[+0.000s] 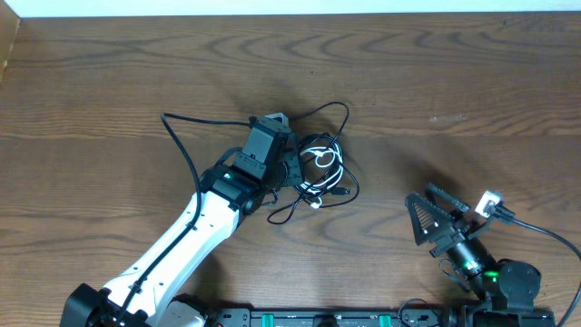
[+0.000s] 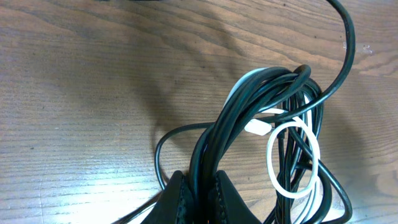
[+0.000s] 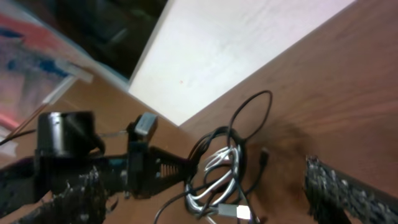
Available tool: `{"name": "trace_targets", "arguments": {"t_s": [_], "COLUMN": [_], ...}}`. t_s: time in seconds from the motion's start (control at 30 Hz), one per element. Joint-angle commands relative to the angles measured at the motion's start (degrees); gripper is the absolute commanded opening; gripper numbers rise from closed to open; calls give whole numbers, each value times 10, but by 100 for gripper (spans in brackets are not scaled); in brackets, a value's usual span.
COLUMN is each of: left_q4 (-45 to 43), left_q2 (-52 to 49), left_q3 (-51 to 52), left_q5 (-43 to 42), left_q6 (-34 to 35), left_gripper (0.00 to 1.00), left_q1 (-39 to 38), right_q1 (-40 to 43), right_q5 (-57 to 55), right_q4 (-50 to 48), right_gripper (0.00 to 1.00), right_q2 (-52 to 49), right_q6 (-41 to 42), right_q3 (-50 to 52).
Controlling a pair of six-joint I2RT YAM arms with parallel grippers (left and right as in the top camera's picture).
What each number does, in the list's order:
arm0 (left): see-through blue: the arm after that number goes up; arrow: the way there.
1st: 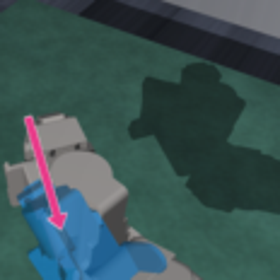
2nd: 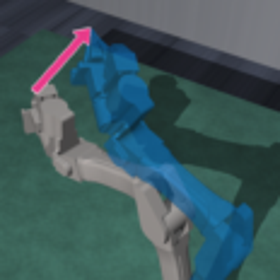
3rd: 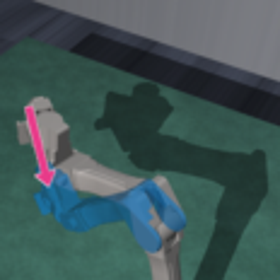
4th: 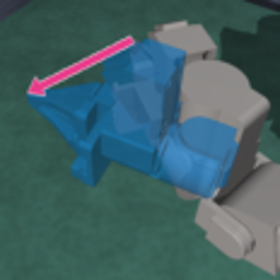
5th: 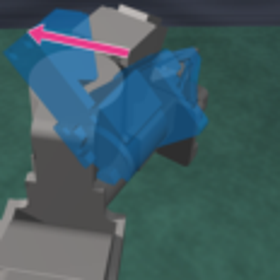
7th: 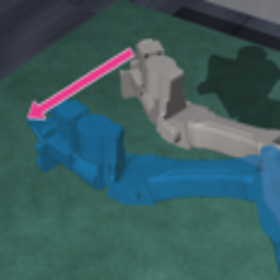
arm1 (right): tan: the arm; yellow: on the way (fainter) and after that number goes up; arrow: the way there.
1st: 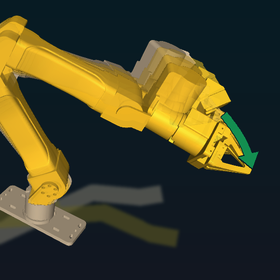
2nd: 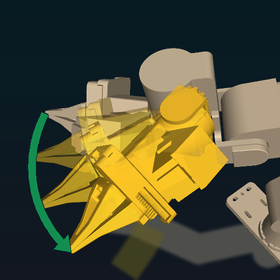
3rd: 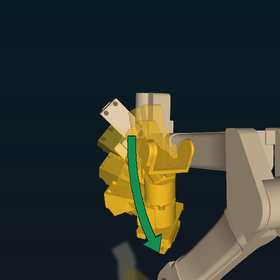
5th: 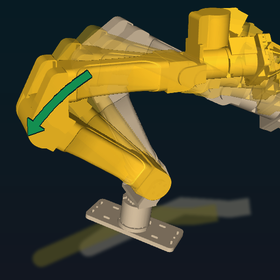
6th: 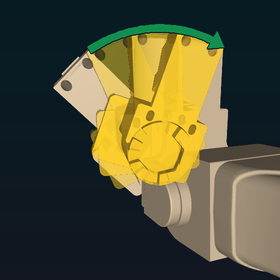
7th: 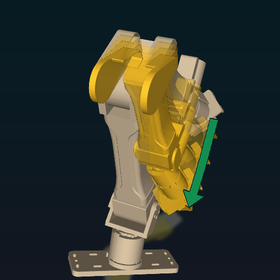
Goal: Untangle cables
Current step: 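Move the right gripper toward the bundle held by the left gripper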
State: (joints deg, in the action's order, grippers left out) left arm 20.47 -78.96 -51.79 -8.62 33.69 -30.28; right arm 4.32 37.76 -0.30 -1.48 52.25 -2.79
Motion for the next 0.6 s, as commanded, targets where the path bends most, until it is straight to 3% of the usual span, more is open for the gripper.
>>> {"name": "trace_targets", "arguments": {"t_s": [0.0,0.13,0.23,0.37,0.47,0.57], "left_q4": [-2,-2,-2,-8,-40,-93], "left_q2": [4,4,4,4,4,4], "left_q3": [-10,-10,-10,-10,-10,-10], "left_q5": [5,5,5,-10,-79,-170], "left_q6": [18,33,39,52,47,-6], "left_gripper": [8,8,7,8,7,8], "left_q1": [0,0,0,0,0,0], "right_q1": [1,1,1,1,1,1], "right_q5": [-53,-136,-99,71,92,70], "right_q4": [106,318,443,451,407,400], "right_gripper": [99,99,99,99,99,96], "right_q2": [-31,-127,-218,-275,-294,-313], "right_q6": [-97,-167,-214,-294,-282,-263], "right_q3": [-82,-254,-384,-439,-435,-433]}}
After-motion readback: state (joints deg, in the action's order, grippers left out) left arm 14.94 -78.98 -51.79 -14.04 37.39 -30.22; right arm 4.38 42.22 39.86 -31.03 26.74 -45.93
